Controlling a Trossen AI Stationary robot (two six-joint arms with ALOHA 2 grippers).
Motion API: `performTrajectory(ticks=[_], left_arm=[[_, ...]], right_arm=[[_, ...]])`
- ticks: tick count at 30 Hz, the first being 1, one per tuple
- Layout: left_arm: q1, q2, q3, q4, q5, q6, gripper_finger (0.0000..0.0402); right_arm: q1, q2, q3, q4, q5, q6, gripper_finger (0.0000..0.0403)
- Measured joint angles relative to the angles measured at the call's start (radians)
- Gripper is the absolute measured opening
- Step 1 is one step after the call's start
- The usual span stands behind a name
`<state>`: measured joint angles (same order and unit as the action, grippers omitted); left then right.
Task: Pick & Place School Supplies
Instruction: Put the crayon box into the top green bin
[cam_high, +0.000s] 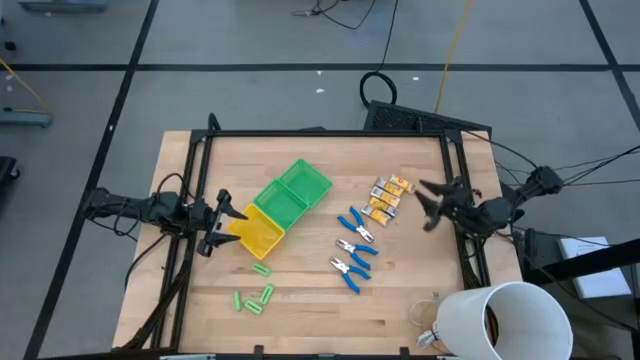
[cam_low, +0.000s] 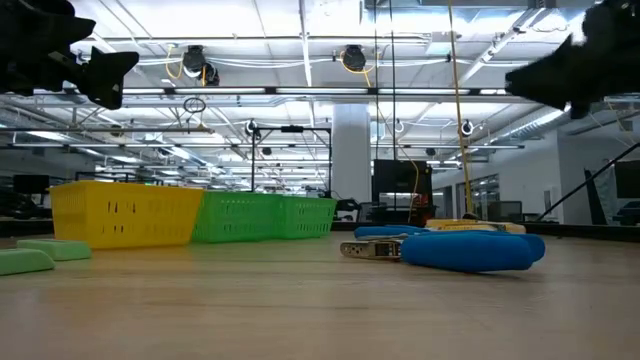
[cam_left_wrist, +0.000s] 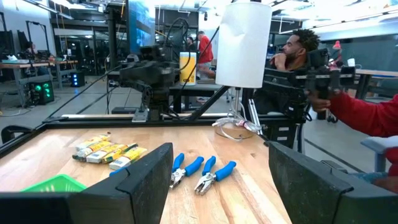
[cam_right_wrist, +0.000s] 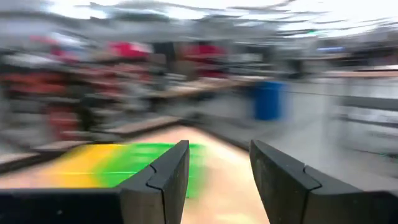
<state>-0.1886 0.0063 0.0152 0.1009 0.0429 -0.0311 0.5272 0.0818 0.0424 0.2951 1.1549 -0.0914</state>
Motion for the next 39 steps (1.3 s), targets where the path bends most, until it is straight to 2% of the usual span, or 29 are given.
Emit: performTrajectory(ticks=[2,14,21,27,33,36,39], left_arm=[[0.0,0.0,0.0,0.0,0.0,0.0,0.0269],[0.0,0.0,0.0,0.0,0.0,0.0,0.0269],[0.0,0.0,0.0,0.0,0.0,0.0,0.0269],[0.0,0.0,0.0,0.0,0.0,0.0,0.0269],[0.0,0.0,0.0,0.0,0.0,0.0,0.0269],[0.0,0.0,0.0,0.0,0.0,0.0,0.0269],[0.0,0.0,0.0,0.0,0.0,0.0,0.0269]], right_arm=[[-0.024,0.022,0.019,0.0,0.043,-0.005,0.016],[-0.149,0.214,0.162,-0.1,0.043,0.097,0.016],[-0.283,0.374,0.198,-0.104,-0.276,0.32,0.0165],[-0.418,0.608,0.281,-0.144,-0.456,0.404,0.0218],[-0.597,0.8,0.532,-0.484,-0.606,0.373,0.0274],[-0.716,0.871,0.642,-0.683,-0.689,0.32,0.028],[-0.846,0.922,0.678,-0.779,-0.803,0.273,0.0279]])
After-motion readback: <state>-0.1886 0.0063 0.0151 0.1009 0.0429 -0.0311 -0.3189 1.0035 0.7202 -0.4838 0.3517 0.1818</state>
